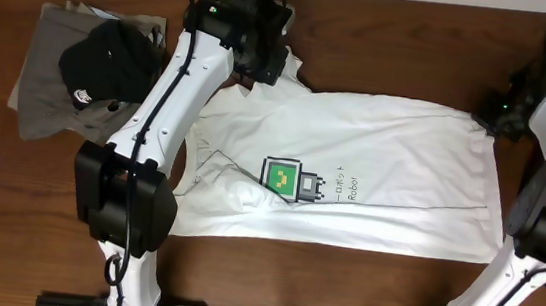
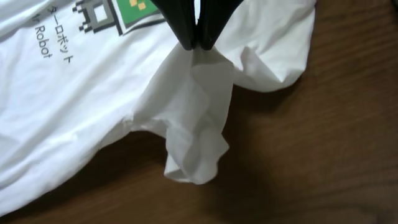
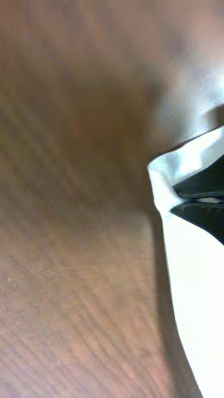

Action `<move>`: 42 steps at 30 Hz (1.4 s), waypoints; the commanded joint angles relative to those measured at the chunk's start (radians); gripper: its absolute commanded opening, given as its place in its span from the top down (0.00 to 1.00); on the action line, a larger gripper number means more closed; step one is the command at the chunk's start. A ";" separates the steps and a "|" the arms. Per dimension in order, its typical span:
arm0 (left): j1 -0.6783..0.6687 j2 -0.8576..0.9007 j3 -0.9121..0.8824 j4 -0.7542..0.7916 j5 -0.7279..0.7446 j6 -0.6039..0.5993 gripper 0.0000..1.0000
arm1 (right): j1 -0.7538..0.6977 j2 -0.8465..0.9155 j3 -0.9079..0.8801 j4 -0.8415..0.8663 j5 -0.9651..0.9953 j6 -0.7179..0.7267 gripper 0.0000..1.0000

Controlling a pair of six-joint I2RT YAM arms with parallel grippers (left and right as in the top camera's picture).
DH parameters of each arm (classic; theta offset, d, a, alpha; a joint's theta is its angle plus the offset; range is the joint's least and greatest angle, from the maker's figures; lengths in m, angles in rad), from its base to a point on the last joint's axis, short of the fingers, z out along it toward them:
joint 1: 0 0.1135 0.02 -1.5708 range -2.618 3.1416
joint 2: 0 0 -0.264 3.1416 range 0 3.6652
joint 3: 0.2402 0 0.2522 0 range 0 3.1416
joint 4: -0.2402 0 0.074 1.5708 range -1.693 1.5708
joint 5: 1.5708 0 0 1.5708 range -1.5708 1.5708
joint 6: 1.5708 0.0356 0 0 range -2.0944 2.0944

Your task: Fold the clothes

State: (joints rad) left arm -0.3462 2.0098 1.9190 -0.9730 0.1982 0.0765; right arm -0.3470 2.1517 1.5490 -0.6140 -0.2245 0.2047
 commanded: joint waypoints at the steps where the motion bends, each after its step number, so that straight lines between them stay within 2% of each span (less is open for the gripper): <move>1: 0.000 -0.056 0.008 -0.026 -0.020 0.005 0.94 | -0.032 -0.143 0.009 -0.054 0.019 -0.046 0.99; 6: 0.000 -0.087 0.008 -0.088 -0.020 0.005 0.94 | -0.039 -0.221 0.009 -0.179 0.019 -0.110 0.99; 14: 0.000 -0.089 0.008 -0.238 -0.019 -0.010 0.94 | -0.039 -0.228 0.008 -0.399 0.019 -0.150 0.99; 21: 0.000 -0.089 -0.001 -0.331 0.048 -0.016 0.94 | -0.039 -0.230 0.009 -0.460 0.050 -0.151 0.99; 31: 0.000 -0.089 -0.079 -0.414 0.048 -0.073 0.94 | -0.039 -0.230 0.009 -0.573 0.153 -0.180 0.99; 42: -0.029 -0.089 -0.188 -0.537 0.048 -0.137 0.94 | -0.039 -0.231 0.009 -0.614 0.199 -0.180 0.99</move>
State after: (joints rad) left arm -0.3611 1.9335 1.7550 -1.4929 0.2371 -0.0292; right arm -0.3824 1.9205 1.5547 -1.2236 -0.0513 0.0399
